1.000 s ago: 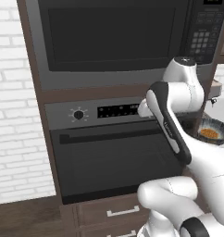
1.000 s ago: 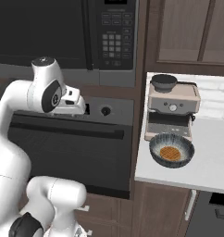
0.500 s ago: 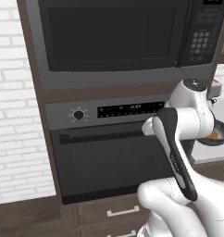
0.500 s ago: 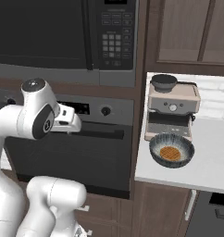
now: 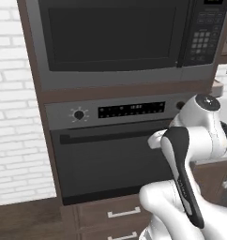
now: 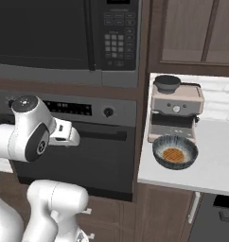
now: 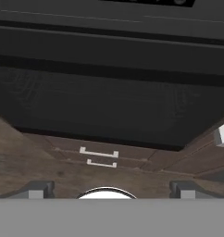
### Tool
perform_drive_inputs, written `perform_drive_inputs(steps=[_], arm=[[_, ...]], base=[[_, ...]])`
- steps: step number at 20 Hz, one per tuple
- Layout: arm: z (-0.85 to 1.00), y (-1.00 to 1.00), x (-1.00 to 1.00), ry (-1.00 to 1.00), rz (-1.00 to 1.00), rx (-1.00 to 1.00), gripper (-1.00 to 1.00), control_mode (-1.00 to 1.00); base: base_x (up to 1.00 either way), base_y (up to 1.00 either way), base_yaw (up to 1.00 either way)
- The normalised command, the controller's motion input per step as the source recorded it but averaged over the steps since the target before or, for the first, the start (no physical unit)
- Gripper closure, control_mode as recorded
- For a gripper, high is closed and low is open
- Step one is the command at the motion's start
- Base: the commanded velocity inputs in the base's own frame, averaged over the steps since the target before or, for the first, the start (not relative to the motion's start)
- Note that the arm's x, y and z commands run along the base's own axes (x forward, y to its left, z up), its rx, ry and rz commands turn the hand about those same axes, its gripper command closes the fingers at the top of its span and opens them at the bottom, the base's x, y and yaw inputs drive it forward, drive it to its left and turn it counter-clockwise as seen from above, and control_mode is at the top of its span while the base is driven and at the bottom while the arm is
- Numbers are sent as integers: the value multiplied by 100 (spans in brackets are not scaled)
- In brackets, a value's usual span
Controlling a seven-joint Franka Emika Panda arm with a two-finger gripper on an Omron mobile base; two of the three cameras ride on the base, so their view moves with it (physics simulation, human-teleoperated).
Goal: Open the microwave, place the bowl with waffle inside the microwave, then close the microwave door and turn it on.
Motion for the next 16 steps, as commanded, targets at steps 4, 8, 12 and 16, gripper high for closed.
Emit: perform_drive_inputs(steps=[4, 8, 12, 16], arm=[[0, 0, 0, 0, 0, 0, -100, 100], [0, 0, 0, 0, 0, 0, -100, 100], [0, 0, 0, 0, 0, 0, -100, 100], [0, 0, 0, 0, 0, 0, -100, 100]], base=[[-8, -45, 4], [0, -49, 9], [-1, -54, 12], [0, -50, 11]])
